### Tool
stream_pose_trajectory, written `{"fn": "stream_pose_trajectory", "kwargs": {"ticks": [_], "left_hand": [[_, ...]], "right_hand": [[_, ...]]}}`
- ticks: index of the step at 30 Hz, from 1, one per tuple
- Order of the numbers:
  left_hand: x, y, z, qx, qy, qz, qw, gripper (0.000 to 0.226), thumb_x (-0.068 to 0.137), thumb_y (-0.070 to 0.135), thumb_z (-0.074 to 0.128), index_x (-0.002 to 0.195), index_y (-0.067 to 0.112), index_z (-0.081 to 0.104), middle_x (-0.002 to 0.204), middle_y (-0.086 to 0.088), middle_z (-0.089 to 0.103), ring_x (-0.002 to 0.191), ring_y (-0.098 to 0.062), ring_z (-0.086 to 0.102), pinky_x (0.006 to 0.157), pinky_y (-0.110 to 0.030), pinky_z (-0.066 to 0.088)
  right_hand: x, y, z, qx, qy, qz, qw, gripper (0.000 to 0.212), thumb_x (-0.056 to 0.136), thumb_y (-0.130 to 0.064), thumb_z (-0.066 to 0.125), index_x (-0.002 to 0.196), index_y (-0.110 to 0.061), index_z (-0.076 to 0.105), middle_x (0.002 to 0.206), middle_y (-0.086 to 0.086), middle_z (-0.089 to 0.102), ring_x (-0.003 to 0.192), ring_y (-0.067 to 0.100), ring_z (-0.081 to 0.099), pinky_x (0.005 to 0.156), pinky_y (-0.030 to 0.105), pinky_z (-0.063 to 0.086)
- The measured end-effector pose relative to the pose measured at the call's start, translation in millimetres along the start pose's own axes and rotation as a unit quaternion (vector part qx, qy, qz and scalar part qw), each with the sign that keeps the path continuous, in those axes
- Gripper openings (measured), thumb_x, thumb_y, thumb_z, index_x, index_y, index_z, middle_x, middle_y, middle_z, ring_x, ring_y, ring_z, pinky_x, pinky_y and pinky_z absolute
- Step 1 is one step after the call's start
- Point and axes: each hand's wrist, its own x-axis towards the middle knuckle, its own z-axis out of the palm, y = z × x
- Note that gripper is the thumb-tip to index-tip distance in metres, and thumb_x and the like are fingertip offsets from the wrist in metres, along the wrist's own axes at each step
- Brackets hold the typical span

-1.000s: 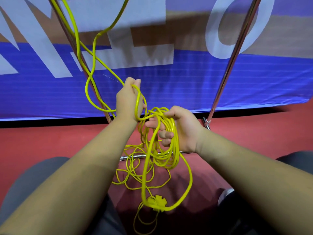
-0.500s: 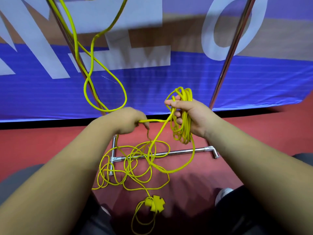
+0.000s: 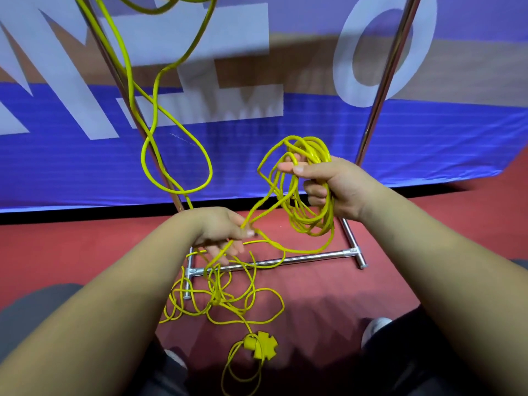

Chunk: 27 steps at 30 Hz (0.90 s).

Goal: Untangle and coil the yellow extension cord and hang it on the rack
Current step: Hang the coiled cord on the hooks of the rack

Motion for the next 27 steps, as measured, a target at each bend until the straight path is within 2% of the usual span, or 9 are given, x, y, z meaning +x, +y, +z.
{"fn": "stream_pose_trajectory", "kwargs": {"ticks": [3, 8, 12, 14, 16, 18, 21, 24, 27], "left_hand": [[9, -1, -12, -0.14, 0.151, -0.021, 0.978, 0.021, 0.108, 0.021, 0.053, 0.123, 0.011, 0.062, 0.074, -0.008, 0.063, 0.056, -0.014, 0.065, 0.05, -0.039, 0.062], [-6, 20, -30, -0.362, 0.121, 0.042, 0.923, 0.025, 0.1, 0.007, 0.038, 0.114, 0.009, 0.058, 0.062, 0.0, 0.046, 0.067, -0.019, 0.062, 0.071, -0.051, 0.064], [-44, 37, -35, -0.075, 0.04, 0.195, 0.977, 0.047, 0.073, 0.0, 0.049, 0.115, 0.01, 0.069, 0.088, -0.008, 0.069, 0.099, -0.024, 0.068, 0.078, -0.033, 0.049], [-59, 38, -35, 0.118, -0.031, 0.226, 0.966, 0.056, 0.07, 0.0, 0.051, 0.121, 0.012, 0.071, 0.101, -0.01, 0.072, 0.102, -0.021, 0.066, 0.09, -0.034, 0.05], [-71, 38, -28, 0.138, -0.134, 0.222, 0.956, 0.047, 0.086, 0.005, 0.056, 0.132, 0.009, 0.066, 0.111, -0.017, 0.072, 0.105, -0.03, 0.069, 0.1, -0.039, 0.053], [-77, 40, -15, 0.092, -0.183, 0.209, 0.956, 0.046, 0.102, 0.037, 0.053, 0.136, 0.007, 0.062, 0.109, -0.025, 0.072, 0.087, -0.035, 0.072, 0.088, -0.043, 0.056], [-74, 47, 10, -0.034, -0.186, 0.129, 0.973, 0.09, 0.093, 0.08, 0.026, 0.14, 0.01, 0.057, 0.11, -0.027, 0.073, 0.058, -0.028, 0.069, 0.072, -0.044, 0.061], [-59, 56, 30, -0.206, -0.14, 0.145, 0.958, 0.079, 0.099, 0.073, 0.026, 0.138, 0.012, 0.058, 0.087, -0.004, 0.07, 0.047, -0.014, 0.056, 0.051, -0.032, 0.058], [-49, 60, 34, -0.305, -0.082, 0.206, 0.926, 0.048, 0.11, 0.046, 0.04, 0.135, 0.013, 0.063, 0.072, 0.004, 0.045, 0.047, -0.006, 0.028, 0.038, -0.017, 0.033]], "right_hand": [[-6, 1, -3, -0.075, -0.038, 0.05, 0.995, 0.017, 0.09, -0.01, 0.07, 0.106, -0.016, 0.074, 0.129, 0.009, 0.074, 0.04, 0.004, 0.031, 0.044, 0.023, 0.02], [-7, 17, -6, -0.2, -0.056, 0.115, 0.971, 0.015, 0.087, -0.007, 0.076, 0.094, -0.02, 0.076, 0.106, 0.019, 0.073, 0.042, 0.01, 0.034, 0.044, 0.024, 0.028], [-7, 27, -3, -0.293, -0.005, 0.11, 0.95, 0.014, 0.09, -0.001, 0.074, 0.096, -0.014, 0.072, 0.082, 0.001, 0.078, 0.043, 0.014, 0.037, 0.041, 0.022, 0.034], [-5, 33, -6, -0.342, 0.036, 0.095, 0.934, 0.014, 0.089, -0.001, 0.073, 0.098, -0.01, 0.073, 0.074, -0.007, 0.076, 0.045, 0.015, 0.039, 0.042, 0.023, 0.036], [-2, 40, -11, -0.378, 0.078, 0.076, 0.919, 0.012, 0.086, -0.003, 0.075, 0.095, -0.012, 0.075, 0.067, -0.006, 0.07, 0.046, 0.016, 0.041, 0.042, 0.023, 0.037], [2, 43, -15, -0.413, 0.112, 0.062, 0.902, 0.011, 0.084, -0.006, 0.077, 0.088, -0.016, 0.075, 0.062, -0.001, 0.061, 0.044, 0.017, 0.043, 0.043, 0.023, 0.038], [4, 44, -17, -0.453, 0.152, 0.035, 0.878, 0.008, 0.082, -0.012, 0.079, 0.087, -0.017, 0.074, 0.059, 0.001, 0.058, 0.044, 0.018, 0.047, 0.045, 0.023, 0.039], [7, 46, -16, -0.449, 0.181, 0.011, 0.875, 0.013, 0.08, -0.016, 0.081, 0.082, -0.018, 0.068, 0.053, -0.001, 0.055, 0.043, 0.019, 0.05, 0.049, 0.028, 0.041], [7, 47, -11, -0.4, 0.188, 0.001, 0.897, 0.01, 0.085, -0.016, 0.08, 0.087, -0.02, 0.071, 0.054, -0.004, 0.054, 0.043, 0.018, 0.05, 0.044, 0.024, 0.041]]}}
